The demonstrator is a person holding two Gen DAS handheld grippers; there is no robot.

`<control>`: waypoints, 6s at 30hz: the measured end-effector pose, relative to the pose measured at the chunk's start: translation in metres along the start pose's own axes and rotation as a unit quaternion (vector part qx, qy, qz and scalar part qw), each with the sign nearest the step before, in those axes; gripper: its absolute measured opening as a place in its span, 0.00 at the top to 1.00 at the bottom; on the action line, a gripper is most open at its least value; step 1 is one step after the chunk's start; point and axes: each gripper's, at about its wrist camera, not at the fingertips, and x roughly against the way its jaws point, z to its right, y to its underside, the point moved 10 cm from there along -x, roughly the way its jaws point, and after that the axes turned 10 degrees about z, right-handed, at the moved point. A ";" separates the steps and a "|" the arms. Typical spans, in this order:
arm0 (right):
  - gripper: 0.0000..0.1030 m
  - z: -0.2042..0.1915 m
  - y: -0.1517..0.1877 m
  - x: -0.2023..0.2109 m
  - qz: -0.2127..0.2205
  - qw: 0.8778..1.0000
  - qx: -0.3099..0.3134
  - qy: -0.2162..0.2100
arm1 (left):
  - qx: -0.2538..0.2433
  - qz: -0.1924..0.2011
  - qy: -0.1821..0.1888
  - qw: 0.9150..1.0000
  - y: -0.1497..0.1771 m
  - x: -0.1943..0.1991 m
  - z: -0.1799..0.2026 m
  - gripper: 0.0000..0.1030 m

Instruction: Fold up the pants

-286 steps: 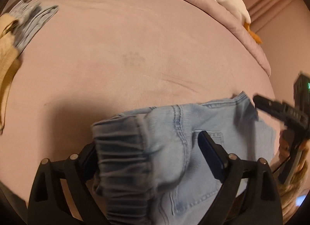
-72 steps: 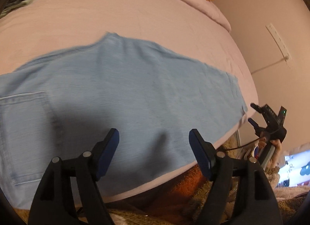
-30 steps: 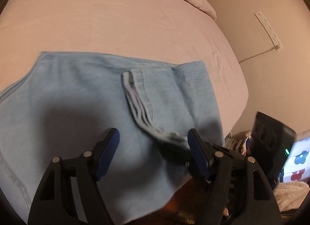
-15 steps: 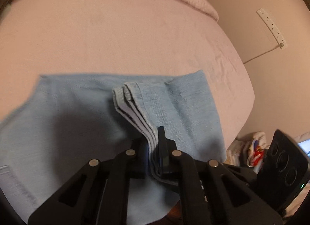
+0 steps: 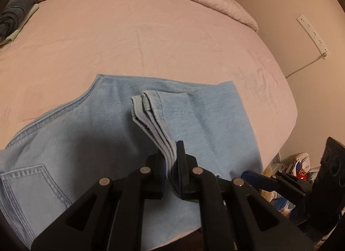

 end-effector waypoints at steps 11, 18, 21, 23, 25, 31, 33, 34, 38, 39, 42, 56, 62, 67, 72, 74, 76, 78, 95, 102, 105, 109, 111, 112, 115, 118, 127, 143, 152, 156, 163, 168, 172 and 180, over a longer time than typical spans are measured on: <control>0.39 0.071 -0.001 0.016 0.019 0.990 -0.046 0.135 | 0.011 -0.029 -0.029 0.999 0.020 -0.018 -0.029 0.88; 0.40 0.109 0.013 -0.007 -0.009 0.982 -0.117 0.145 | 0.023 -0.045 -0.018 0.999 0.025 -0.015 -0.031 0.86; 0.54 0.109 0.013 -0.004 -0.004 0.984 -0.122 0.128 | 0.023 -0.056 -0.017 0.998 0.031 -0.004 -0.028 0.81; 0.56 0.110 0.014 0.002 -0.001 0.984 -0.139 0.109 | 0.027 -0.056 0.006 0.998 0.039 0.006 -0.020 0.71; 0.58 0.110 0.014 0.002 0.000 0.984 -0.146 0.101 | 0.039 -0.060 0.025 0.997 0.048 0.012 -0.017 0.64; 0.86 0.112 0.010 0.012 0.021 0.980 -0.150 0.128 | 0.055 -0.079 0.019 0.995 0.069 0.015 -0.023 0.65; 0.87 0.109 -0.003 0.030 0.053 0.981 -0.143 0.120 | 0.036 -0.073 0.005 0.997 0.071 0.015 -0.021 0.65; 0.88 0.104 -0.009 0.035 0.065 0.983 -0.126 0.119 | 0.027 -0.072 -0.006 0.997 0.074 0.013 -0.022 0.65; 0.98 0.113 -0.011 0.036 0.058 0.976 -0.087 0.189 | -0.010 -0.059 -0.033 0.998 0.079 0.011 -0.019 0.65; 0.98 0.121 -0.006 0.032 0.043 0.973 -0.095 0.204 | -0.010 -0.059 -0.034 0.998 0.078 0.010 -0.018 0.65; 0.98 0.138 0.020 0.015 -0.009 0.971 -0.155 0.180 | 0.002 -0.059 -0.025 0.998 0.079 0.011 -0.020 0.65; 0.48 0.114 0.009 0.022 0.037 0.976 -0.190 0.096 | 0.029 -0.061 -0.013 0.998 0.079 0.022 -0.015 0.70; 0.48 0.108 0.023 -0.007 -0.014 0.981 -0.169 0.095 | 0.014 -0.056 -0.029 0.998 0.083 0.019 -0.017 0.68; 0.78 0.100 0.008 0.017 0.017 0.983 -0.164 0.086 | 0.012 -0.058 -0.024 0.998 0.079 0.022 -0.017 0.68; 0.78 0.100 0.012 0.009 -0.002 0.984 -0.124 0.125 | 0.017 -0.064 -0.022 0.998 0.082 0.016 -0.021 0.66; 0.78 0.109 0.025 -0.007 -0.028 0.981 -0.114 0.153 | 0.014 -0.066 -0.021 0.997 0.083 0.013 -0.022 0.65; 0.78 0.109 0.023 -0.010 -0.020 0.982 -0.100 0.159 | 0.012 -0.066 -0.017 0.998 0.083 0.008 -0.024 0.65; 0.78 0.108 0.021 -0.012 -0.023 0.982 -0.094 0.163 | 0.016 -0.062 -0.015 0.998 0.082 0.007 -0.024 0.64; 0.76 0.099 0.018 -0.023 -0.004 0.980 -0.039 0.194 | 0.001 0.037 -0.033 0.999 0.088 0.014 -0.023 0.64; 0.76 0.102 0.023 -0.014 0.024 0.980 -0.031 0.195 | -0.003 0.077 -0.037 0.996 0.090 0.016 -0.024 0.64; 0.76 0.104 0.024 -0.010 0.031 0.980 -0.033 0.195 | 0.001 0.077 -0.041 0.996 0.088 0.015 -0.025 0.64; 0.76 0.104 0.024 -0.009 0.032 0.980 -0.037 0.194 | 0.007 0.070 -0.043 0.997 0.084 0.010 -0.022 0.64; 0.76 0.103 0.024 -0.009 0.031 0.980 -0.038 0.195 | 0.009 0.071 -0.045 0.996 0.083 0.009 -0.021 0.64; 0.76 0.103 0.024 -0.009 0.031 0.980 -0.038 0.194 | 0.010 0.073 -0.046 0.996 0.082 0.009 -0.020 0.64; 0.76 0.103 0.024 -0.009 0.031 0.980 -0.040 0.192 | 0.009 0.078 -0.049 0.996 0.081 0.009 -0.020 0.64; 0.76 0.104 0.023 -0.009 0.027 0.980 -0.042 0.191 | 0.012 0.080 -0.050 0.996 0.082 0.010 -0.020 0.64; 0.74 0.105 0.021 -0.010 0.014 0.981 -0.045 0.187 | 0.024 0.085 -0.048 0.995 0.087 0.015 -0.022 0.64; 0.62 0.101 0.017 -0.013 0.013 0.976 -0.052 0.212 | 0.027 0.074 -0.055 0.995 0.079 0.024 -0.016 0.68; 0.31 0.064 -0.043 0.011 0.081 0.980 0.002 0.183 | 0.020 0.113 -0.075 0.990 0.033 0.045 -0.023 0.62; 0.23 0.050 -0.098 0.002 0.104 0.977 0.034 0.182 | 0.036 0.108 -0.081 0.990 0.013 0.033 -0.030 0.61; 0.23 0.069 -0.119 -0.040 0.076 0.981 -0.009 0.178 | 0.049 0.092 -0.090 0.990 -0.002 0.011 -0.030 0.62; 0.23 0.110 -0.104 -0.049 0.087 0.970 -0.051 0.221 | 0.053 0.074 -0.103 0.990 -0.003 -0.009 -0.037 0.63; 0.25 0.116 -0.094 -0.066 0.062 0.981 -0.068 0.168 | 0.060 0.066 -0.110 0.990 0.000 -0.020 -0.045 0.62; 0.63 0.115 -0.087 -0.090 0.059 0.985 -0.104 0.126 | 0.062 0.076 -0.107 0.989 0.003 -0.020 -0.049 0.66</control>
